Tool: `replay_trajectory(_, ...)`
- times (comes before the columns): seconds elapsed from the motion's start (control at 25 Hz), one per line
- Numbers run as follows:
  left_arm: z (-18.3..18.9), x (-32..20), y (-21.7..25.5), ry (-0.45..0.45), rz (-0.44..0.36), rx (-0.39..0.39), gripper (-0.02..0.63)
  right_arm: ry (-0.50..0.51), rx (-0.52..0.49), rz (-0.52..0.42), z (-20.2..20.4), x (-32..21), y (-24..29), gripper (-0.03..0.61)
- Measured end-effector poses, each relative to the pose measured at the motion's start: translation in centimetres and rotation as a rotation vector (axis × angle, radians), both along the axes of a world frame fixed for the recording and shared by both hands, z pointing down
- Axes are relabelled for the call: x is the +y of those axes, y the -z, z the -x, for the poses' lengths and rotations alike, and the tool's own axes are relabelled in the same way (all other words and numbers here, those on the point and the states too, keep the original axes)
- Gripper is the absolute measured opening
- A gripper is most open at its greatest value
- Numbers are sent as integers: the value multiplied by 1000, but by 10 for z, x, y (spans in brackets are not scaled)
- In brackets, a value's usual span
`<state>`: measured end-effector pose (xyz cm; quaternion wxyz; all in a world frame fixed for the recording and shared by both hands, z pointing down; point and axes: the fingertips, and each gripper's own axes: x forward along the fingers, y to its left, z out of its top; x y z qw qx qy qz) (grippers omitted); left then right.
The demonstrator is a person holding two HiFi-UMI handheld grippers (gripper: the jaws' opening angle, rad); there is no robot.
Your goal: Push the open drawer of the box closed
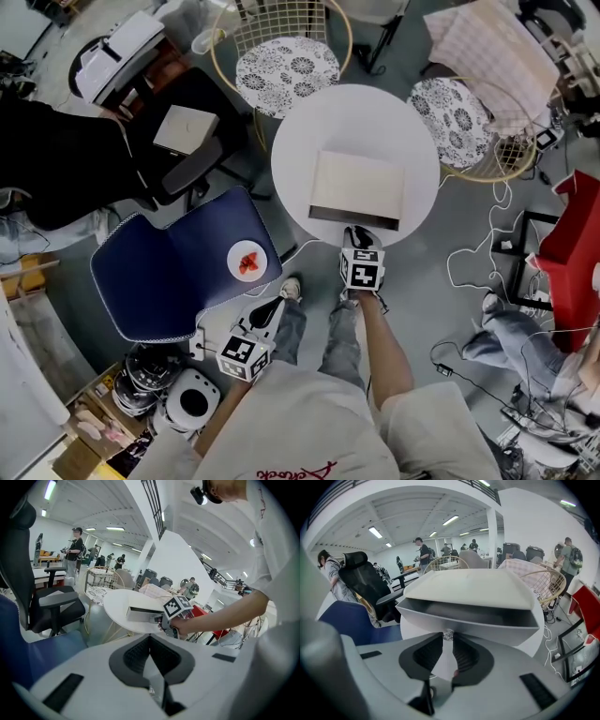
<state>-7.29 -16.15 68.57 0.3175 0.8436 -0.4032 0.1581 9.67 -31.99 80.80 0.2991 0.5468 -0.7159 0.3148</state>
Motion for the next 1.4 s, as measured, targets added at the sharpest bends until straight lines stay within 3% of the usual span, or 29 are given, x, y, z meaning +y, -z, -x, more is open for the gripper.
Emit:
replay_trajectory(0.28,10,-1,-3,27,10,-3,12,-6,9,-10,-2,-29,1,77)
replay_trajectory(0.96,7,-9,3,19,-7,6,12,5,-7,6,0,-7,1,86)
replay_trajectory(1.2,-5,-13,8,-11,-35,16,12,18,-22,-57,9,6,25,84)
replay_trajectory(1.4,-16,-14,22,-31,-67,37,12,39,-25,-137,20,24,68,37)
